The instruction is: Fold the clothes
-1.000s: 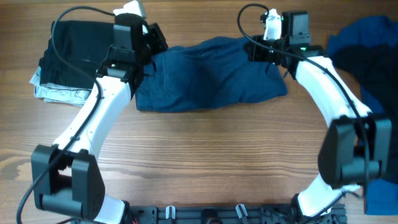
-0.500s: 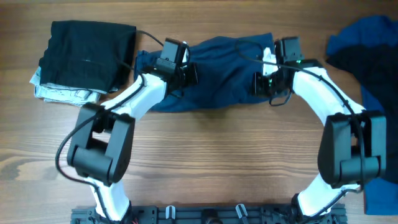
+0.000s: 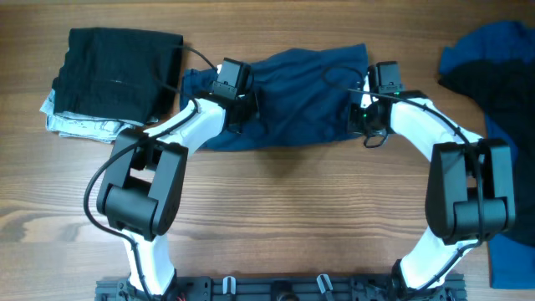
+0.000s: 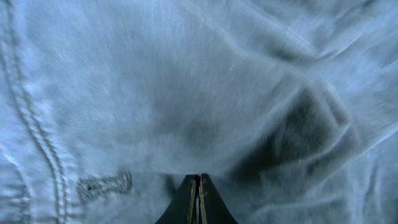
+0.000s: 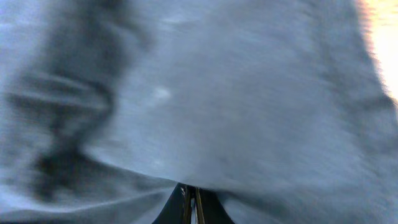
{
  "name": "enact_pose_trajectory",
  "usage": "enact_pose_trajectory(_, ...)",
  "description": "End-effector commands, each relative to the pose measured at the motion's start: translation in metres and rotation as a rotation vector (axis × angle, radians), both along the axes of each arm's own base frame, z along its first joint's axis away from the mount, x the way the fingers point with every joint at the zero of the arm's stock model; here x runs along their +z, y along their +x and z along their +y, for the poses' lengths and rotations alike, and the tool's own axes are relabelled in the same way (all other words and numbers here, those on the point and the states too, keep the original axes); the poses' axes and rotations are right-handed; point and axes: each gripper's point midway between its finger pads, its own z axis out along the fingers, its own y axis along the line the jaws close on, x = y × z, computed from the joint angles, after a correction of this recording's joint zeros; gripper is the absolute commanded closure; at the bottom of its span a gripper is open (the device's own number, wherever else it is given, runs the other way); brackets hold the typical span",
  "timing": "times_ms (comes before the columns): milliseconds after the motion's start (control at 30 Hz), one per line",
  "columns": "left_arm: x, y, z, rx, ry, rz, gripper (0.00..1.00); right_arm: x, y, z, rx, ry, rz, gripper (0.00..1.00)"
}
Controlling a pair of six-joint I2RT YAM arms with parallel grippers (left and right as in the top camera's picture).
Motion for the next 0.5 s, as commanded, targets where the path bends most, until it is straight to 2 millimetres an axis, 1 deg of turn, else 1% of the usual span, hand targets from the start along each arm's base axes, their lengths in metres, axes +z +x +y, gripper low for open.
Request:
enact_pose_trajectory(0,0.068,0.017,0.006,0.008,-0.007,-0.172,0.96,0.018,0.001,-0.023,-0.056,-0.074,0.001,0.96)
enact_pose_trajectory(100,0.114,0.016,0.007,0.036,-0.058,-0.25,0.96,0.058,0.011,-0.013,0.022,-0.036,-0.088,0.96)
enact_pose_trajectory(133,0.127,0.015,0.008,0.041,-0.071,-0.273,0.96,0.071,0.013,-0.014,0.025,-0.039,-0.123,0.96)
enact_pose_trajectory(200,0.146,0.011,0.01,0.045,-0.08,-0.305,0.96,0.093,0.016,-0.015,0.041,-0.047,-0.185,0.95)
enact_pose_trajectory(233,0.15,0.01,0.012,0.05,-0.076,-0.309,0.96,0.1,0.016,-0.016,0.037,-0.052,-0.203,0.95)
enact_pose_trajectory(267,0.153,0.007,0.016,0.058,-0.066,-0.305,0.95,0.107,0.017,-0.018,0.033,-0.061,-0.222,0.95)
enact_pose_trajectory(333,0.146,0.001,0.025,0.096,-0.044,-0.266,0.94,0.114,0.019,-0.018,0.031,-0.063,-0.247,0.95)
enact_pose_trajectory(400,0.133,-0.006,0.037,0.139,-0.014,-0.206,0.95,0.113,0.024,-0.018,0.031,-0.063,-0.261,0.95)
enact_pose_trajectory(467,0.115,-0.016,0.053,0.183,0.023,-0.129,0.96,0.108,0.03,-0.018,0.031,-0.063,-0.271,0.95)
